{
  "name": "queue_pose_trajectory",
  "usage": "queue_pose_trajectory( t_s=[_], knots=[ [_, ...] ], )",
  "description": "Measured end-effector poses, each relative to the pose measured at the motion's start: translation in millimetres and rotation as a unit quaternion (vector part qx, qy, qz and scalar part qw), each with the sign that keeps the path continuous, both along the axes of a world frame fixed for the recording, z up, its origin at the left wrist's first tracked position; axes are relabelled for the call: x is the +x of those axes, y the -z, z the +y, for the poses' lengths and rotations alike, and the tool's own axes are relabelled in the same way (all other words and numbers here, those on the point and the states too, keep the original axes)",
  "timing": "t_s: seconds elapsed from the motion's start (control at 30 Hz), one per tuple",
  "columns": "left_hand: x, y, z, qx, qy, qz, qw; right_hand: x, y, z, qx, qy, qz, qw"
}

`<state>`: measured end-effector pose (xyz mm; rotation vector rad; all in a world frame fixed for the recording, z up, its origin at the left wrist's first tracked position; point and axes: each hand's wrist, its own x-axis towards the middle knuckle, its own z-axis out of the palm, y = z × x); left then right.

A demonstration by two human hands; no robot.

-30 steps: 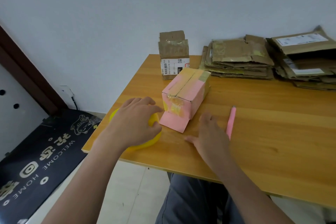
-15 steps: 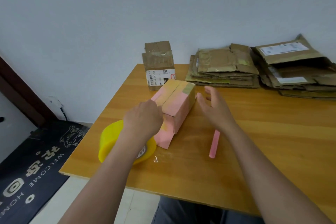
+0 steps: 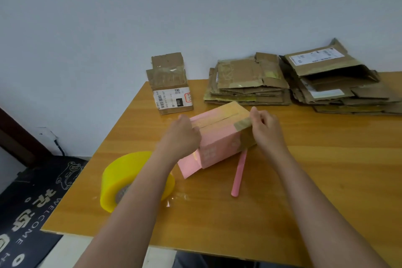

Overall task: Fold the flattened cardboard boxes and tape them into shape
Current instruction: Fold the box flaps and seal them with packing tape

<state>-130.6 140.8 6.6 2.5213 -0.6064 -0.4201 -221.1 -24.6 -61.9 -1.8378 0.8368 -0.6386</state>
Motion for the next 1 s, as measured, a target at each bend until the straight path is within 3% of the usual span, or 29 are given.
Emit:
queue_pose_trajectory(
  t_s=[0.17,0.3,0.43,0.7,1.0],
  knots=[
    [-13,14,-34,-0.138,-0.020,0.078,0.987,-43,8,-29,-0.046,0.090,-0.008,0.995],
    [-27,30,-52,-0.282,-0.123,0.221,0.925,-71,15,-42,-0.021,0.120,-0.024,0.992],
    [-38,43,-56,-0.351,-0.168,0.282,0.877,-82,23,-44,0.022,0.108,-0.035,0.993],
    [-40,44,-57,-0.398,-0.189,0.289,0.850,-73,21,-40,0.003,0.131,-0.091,0.987],
    [-23,55,-72,-0.414,-0.245,0.276,0.832,-53,27,-45,-0.045,0.120,-0.077,0.989]
  ],
)
